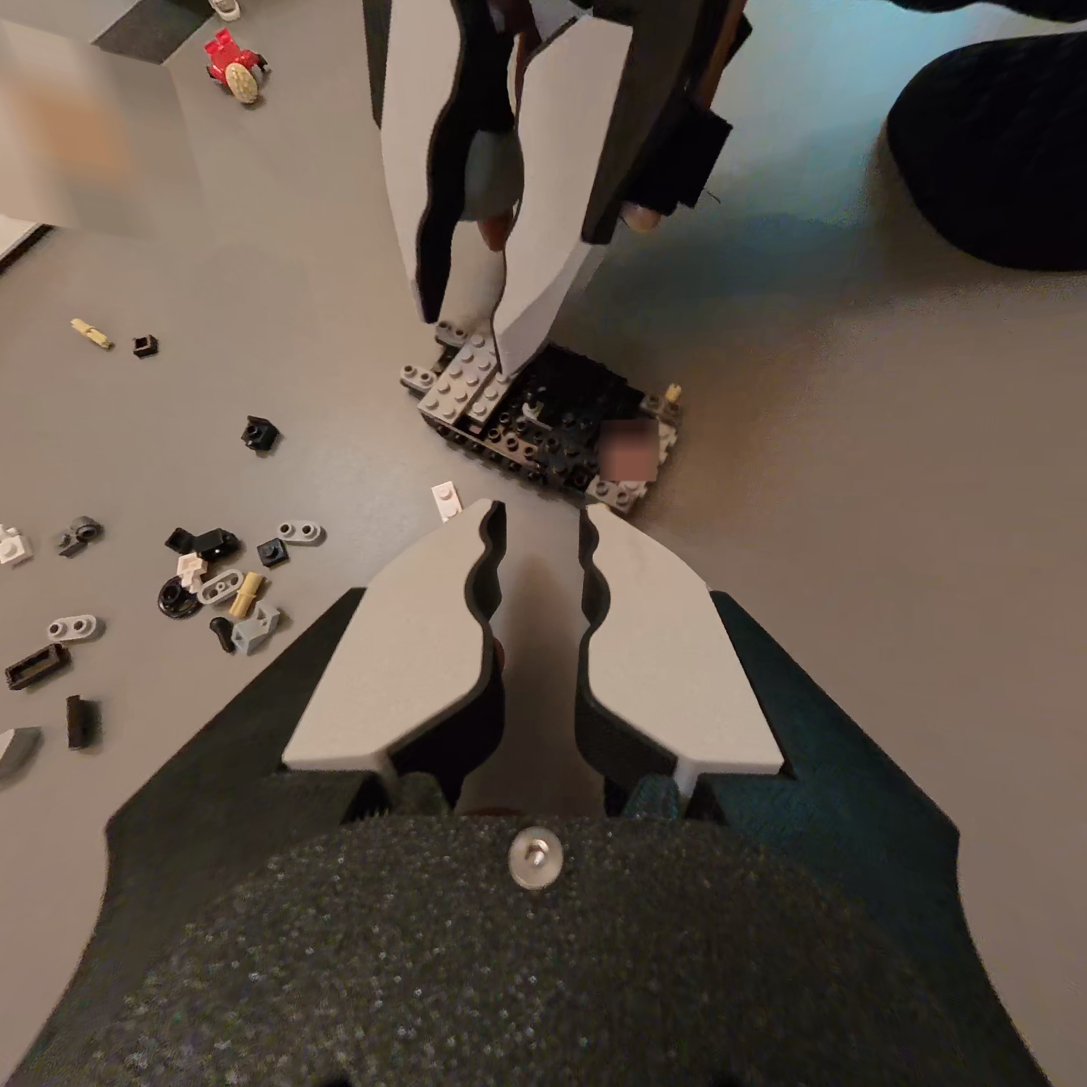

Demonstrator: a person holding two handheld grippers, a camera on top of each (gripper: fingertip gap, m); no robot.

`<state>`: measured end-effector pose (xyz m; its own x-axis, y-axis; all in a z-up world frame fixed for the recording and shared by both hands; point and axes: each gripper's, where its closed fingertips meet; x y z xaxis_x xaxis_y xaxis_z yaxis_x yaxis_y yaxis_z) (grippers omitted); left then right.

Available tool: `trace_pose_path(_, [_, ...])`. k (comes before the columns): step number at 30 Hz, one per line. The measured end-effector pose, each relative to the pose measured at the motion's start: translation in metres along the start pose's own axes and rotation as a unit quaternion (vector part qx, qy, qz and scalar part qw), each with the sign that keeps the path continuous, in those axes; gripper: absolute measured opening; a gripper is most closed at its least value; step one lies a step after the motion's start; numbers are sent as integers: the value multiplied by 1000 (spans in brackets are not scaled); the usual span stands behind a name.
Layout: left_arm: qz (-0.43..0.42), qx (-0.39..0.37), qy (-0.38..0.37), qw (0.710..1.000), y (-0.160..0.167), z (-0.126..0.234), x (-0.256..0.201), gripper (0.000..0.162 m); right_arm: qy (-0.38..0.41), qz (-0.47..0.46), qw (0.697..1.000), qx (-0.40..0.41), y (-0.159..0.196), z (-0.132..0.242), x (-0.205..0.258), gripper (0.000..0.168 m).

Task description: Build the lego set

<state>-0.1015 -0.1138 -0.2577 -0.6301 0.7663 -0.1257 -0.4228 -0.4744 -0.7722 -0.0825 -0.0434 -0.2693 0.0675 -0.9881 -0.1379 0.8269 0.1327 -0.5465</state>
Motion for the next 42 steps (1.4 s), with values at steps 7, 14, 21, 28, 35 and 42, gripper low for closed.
trace_pose_path(7, [-2, -44, -39, 998, -15, 10, 12, 17, 244, -26, 946, -214, -84, 68, -103, 21])
trace_pose_path(14, [13, -140, -99, 985, -39, 32, 27, 1, 417, -181, 812, -366, -170, 153, -247, 0])
trace_pose_path(21, [16, -191, -150, 970, -49, 51, 40, 0, 445, -229, 782, -371, -189, 136, -282, 0])
trace_pose_path(28, [24, -205, -163, 965, -49, 53, 46, 1, 432, -221, 790, -375, -192, 119, -278, 0])
trace_pose_path(35, [27, -198, -158, 967, -46, 49, 46, 3, 389, -173, 830, -359, -184, 105, -255, 3])
trace_pose_path(42, [37, -199, -160, 966, -46, 54, 49, 4, 105, 17, 978, -178, -86, 35, -85, 15])
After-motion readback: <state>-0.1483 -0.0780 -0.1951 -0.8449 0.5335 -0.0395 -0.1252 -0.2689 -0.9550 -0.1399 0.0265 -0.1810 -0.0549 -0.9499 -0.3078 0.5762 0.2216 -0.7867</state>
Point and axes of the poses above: each gripper's, where its closed fingertips meet, z back along the fingers, y out of its underside, x = y × z across the jaws, and after that the axes turned 12 degrees about y, right-handed
